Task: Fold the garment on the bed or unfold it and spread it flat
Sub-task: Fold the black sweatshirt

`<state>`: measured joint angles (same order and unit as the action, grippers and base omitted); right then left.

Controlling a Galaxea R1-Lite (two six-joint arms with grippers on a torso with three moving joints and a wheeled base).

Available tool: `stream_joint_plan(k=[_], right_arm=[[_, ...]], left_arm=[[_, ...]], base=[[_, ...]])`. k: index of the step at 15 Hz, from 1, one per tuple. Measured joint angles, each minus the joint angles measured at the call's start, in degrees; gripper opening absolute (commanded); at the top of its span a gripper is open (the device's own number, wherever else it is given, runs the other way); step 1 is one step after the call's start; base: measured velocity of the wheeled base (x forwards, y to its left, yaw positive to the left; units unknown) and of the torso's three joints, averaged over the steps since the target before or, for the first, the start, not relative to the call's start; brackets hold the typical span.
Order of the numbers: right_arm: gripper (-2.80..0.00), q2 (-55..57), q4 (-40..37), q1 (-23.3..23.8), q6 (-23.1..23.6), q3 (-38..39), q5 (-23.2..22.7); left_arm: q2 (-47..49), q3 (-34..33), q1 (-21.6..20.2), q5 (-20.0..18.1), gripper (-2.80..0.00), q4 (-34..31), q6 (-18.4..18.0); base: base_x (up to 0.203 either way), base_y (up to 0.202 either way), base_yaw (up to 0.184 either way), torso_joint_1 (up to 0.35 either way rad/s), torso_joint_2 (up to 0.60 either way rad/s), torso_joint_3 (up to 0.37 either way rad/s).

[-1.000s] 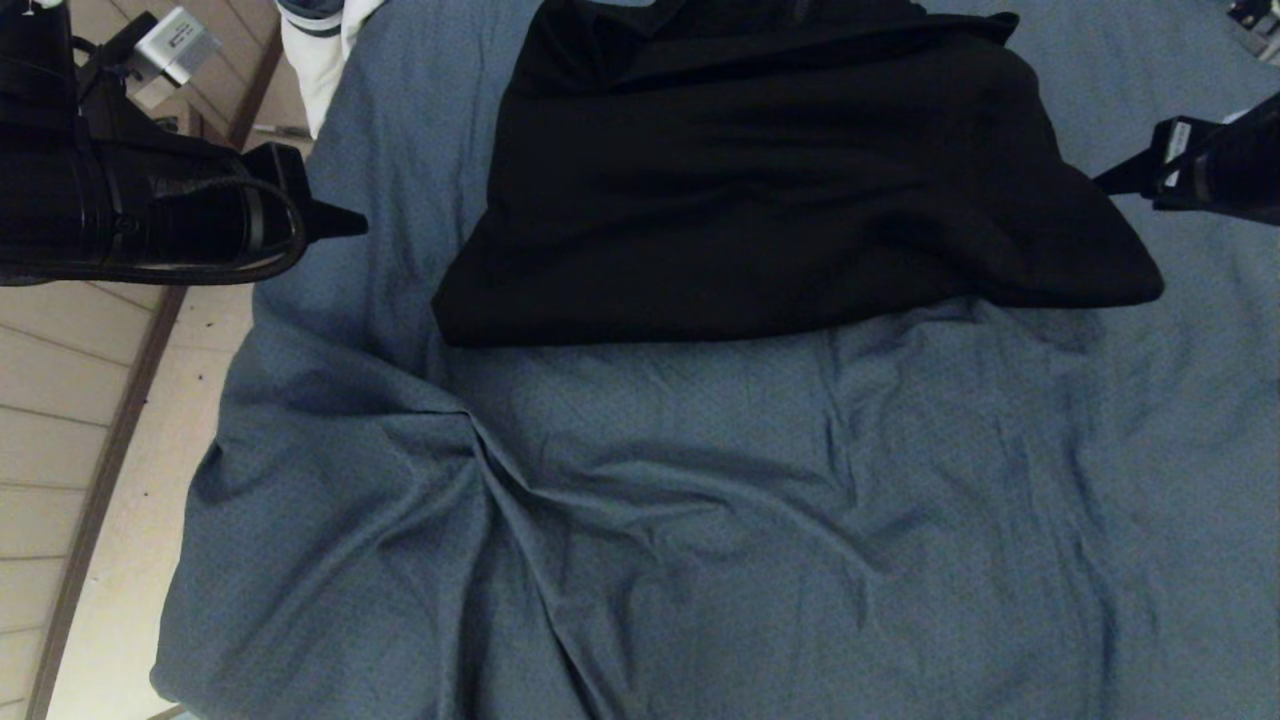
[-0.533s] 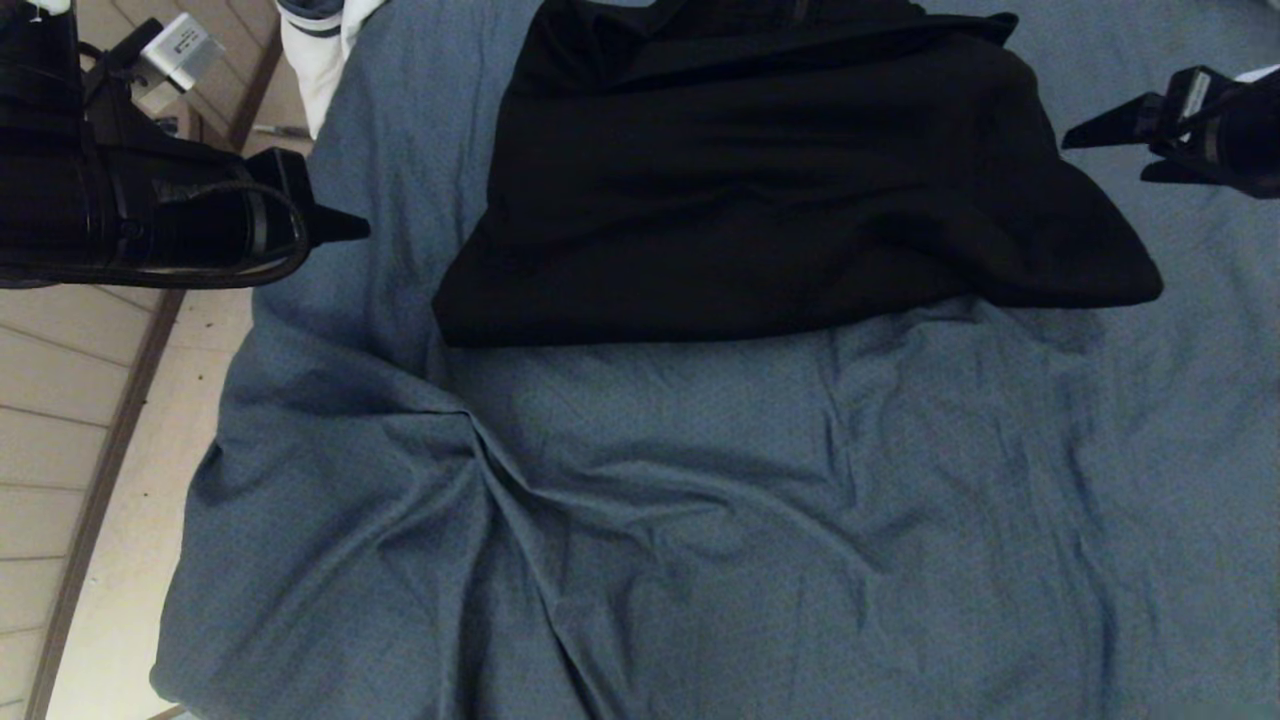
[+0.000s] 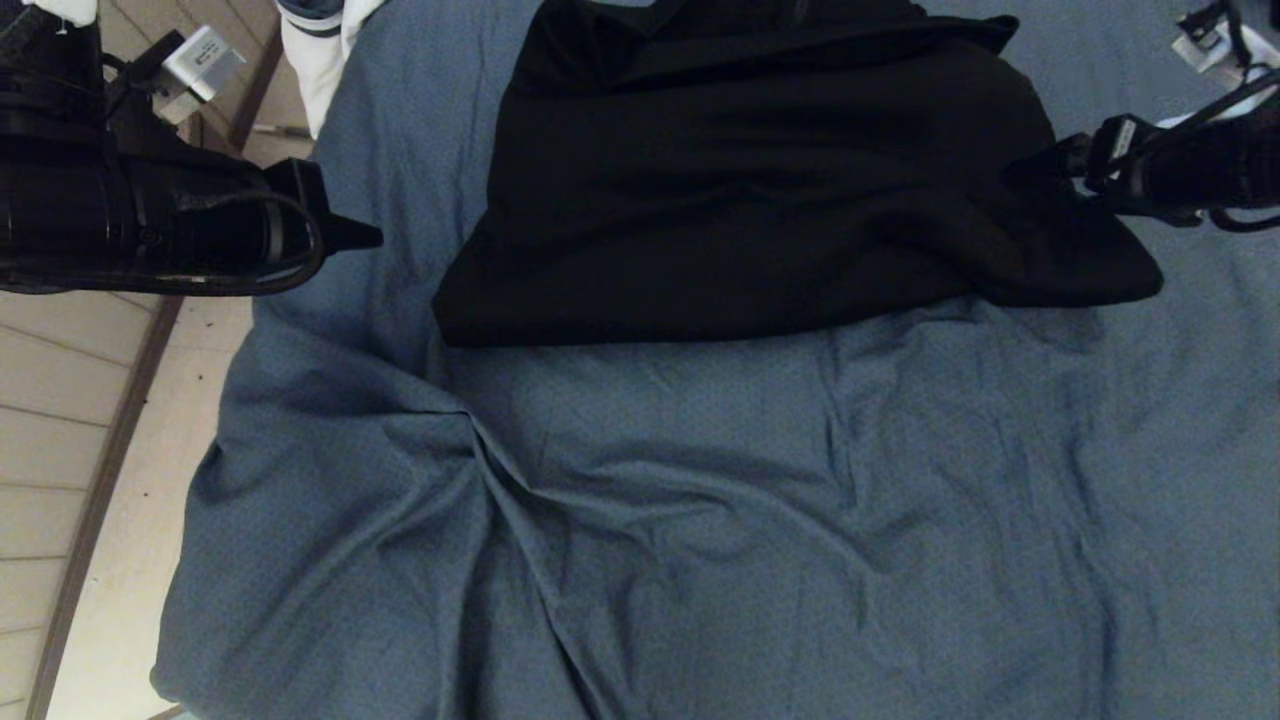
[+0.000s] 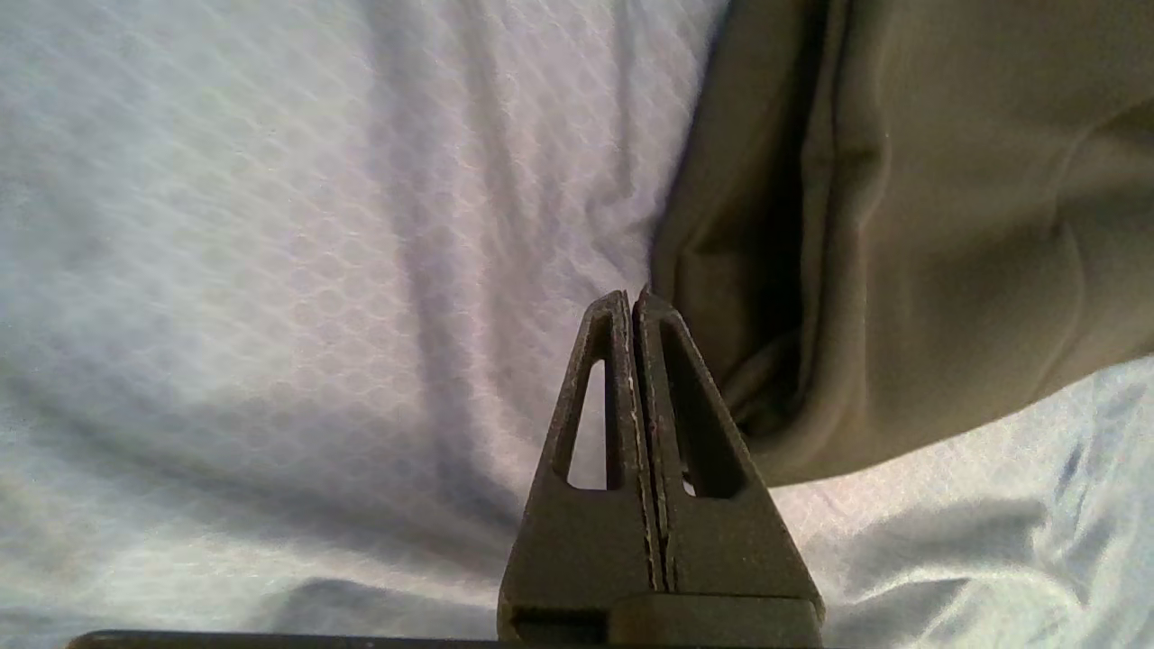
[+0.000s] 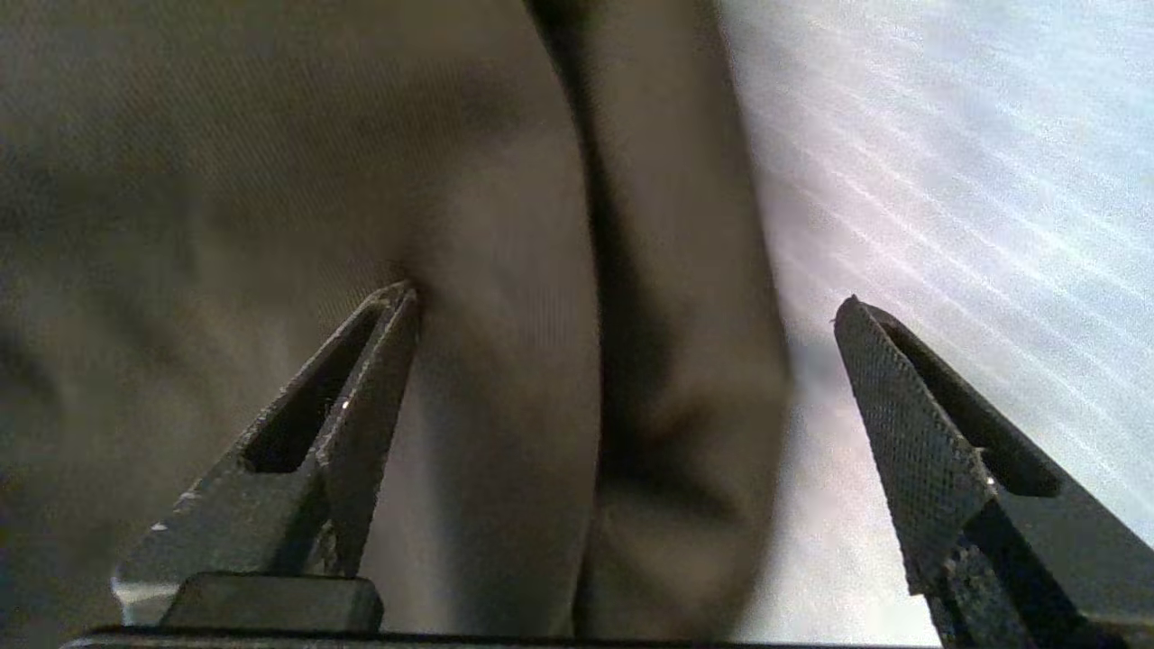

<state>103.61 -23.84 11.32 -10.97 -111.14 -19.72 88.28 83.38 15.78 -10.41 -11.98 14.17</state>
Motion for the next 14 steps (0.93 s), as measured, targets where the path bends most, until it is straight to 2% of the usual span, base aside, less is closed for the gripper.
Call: stream_joint_plan(k=[7,8,14], right_arm=[[0.0,4.08,3.83,-4.34,0.0,-0.55,-1.01],[-2.8,4.08,4.26,-4.97,0.01,-0.6,-0.87],[-2.8,3.3,4.18,-6.48,0.04,-0.6,-0.98]], left_arm=[[0.86,-0.5,1.66,0.18,-2.8,0.05,0.07],[0.91,-0.52,1.75,0.16,-2.8,0.05,0.09],[0.97,-0.43,1.84,0.22,-2.8,0.11,0.18]], base=[[0.0,0.0,0.0,0.0,0.0,0.0],[0.0,0.0,0.0,0.0,0.0,0.0],[0.0,0.0,0.0,0.0,0.0,0.0]])
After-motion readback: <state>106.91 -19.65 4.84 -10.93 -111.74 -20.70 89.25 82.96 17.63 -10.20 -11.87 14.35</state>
